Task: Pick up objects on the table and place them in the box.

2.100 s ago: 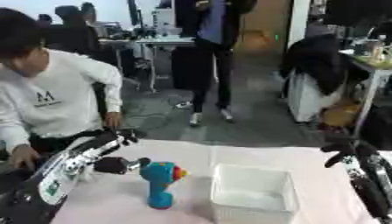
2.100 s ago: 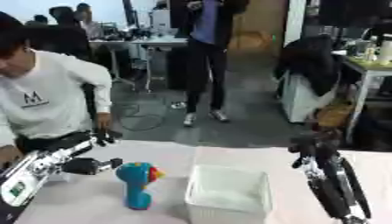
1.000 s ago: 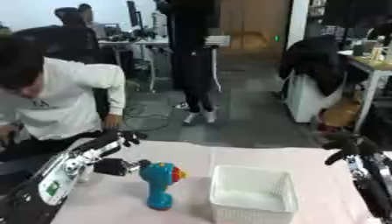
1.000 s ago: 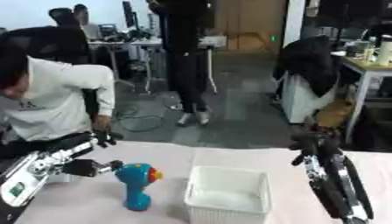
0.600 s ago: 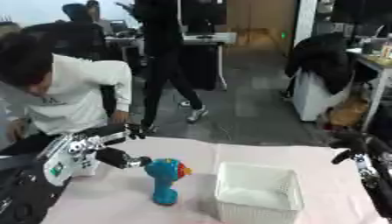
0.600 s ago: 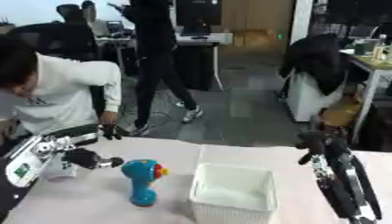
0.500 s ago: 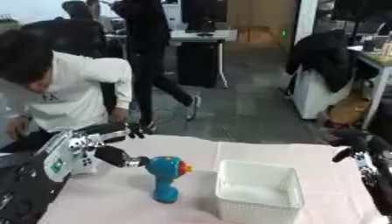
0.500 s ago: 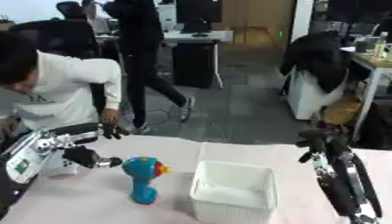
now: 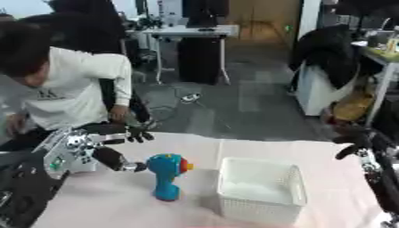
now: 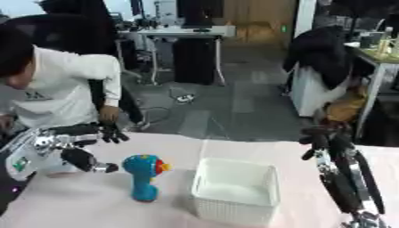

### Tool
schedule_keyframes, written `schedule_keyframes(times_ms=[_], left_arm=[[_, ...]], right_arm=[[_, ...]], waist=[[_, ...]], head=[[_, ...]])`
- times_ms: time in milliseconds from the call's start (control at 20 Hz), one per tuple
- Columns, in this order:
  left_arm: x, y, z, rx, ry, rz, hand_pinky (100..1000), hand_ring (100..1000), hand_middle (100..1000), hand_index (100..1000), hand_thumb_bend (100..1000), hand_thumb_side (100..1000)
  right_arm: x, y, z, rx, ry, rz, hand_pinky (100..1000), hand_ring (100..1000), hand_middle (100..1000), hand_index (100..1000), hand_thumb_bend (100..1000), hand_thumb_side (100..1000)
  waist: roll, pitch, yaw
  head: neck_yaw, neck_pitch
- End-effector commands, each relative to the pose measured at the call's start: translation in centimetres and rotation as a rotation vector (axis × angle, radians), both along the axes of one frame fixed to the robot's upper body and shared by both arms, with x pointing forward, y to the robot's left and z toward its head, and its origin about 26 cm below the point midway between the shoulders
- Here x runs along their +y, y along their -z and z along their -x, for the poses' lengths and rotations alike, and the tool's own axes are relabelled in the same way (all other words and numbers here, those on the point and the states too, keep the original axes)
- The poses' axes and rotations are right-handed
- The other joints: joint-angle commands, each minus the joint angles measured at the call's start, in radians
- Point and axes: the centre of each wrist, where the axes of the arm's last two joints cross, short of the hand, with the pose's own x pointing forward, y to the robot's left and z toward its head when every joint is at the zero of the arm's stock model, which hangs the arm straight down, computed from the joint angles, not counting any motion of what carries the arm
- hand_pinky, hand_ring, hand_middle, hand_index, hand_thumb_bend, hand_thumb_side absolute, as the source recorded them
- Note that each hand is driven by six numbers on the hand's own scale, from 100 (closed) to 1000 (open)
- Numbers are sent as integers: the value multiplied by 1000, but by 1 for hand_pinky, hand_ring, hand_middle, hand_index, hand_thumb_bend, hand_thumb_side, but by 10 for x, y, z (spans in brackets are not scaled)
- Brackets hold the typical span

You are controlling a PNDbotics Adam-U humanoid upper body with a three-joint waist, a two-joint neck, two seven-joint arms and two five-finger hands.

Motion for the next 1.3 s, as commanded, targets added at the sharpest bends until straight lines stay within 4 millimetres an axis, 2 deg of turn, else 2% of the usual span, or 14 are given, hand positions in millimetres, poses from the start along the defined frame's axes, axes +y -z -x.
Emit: schedule_keyframes(times_ms=[50,800,850,900,1300], left_arm=[[8,-22,-2,-10,9,-64,876,892,933,995,950,549],[9,-9,-8,20,-12,-41,874,894,938,996,925,546],[9,-9,-8,22,-14,-41,874,894,939,996,953,581],[10,-8,-8,24,-15,-41,875,895,938,996,929,544],[11,-4,-10,45,-18,-47,879,900,942,1000,939,541]], right_arm=[[1,-7,-2,-22,-4,-2,461,640,670,725,100,756],[4,-8,-2,-25,-11,-4,461,639,670,726,100,759],[4,-9,-2,-25,-12,-4,461,639,670,726,100,784],[5,-9,-2,-25,-12,-4,461,639,670,726,100,760],[6,-10,-3,-30,-17,-3,461,640,670,726,100,762]], waist=[[1,-5,-3],[-5,5,-18],[-5,7,-19],[-5,8,-20],[-4,18,-28]], head=[[-6,0],[0,-16],[0,-17],[1,-17],[3,-22]])
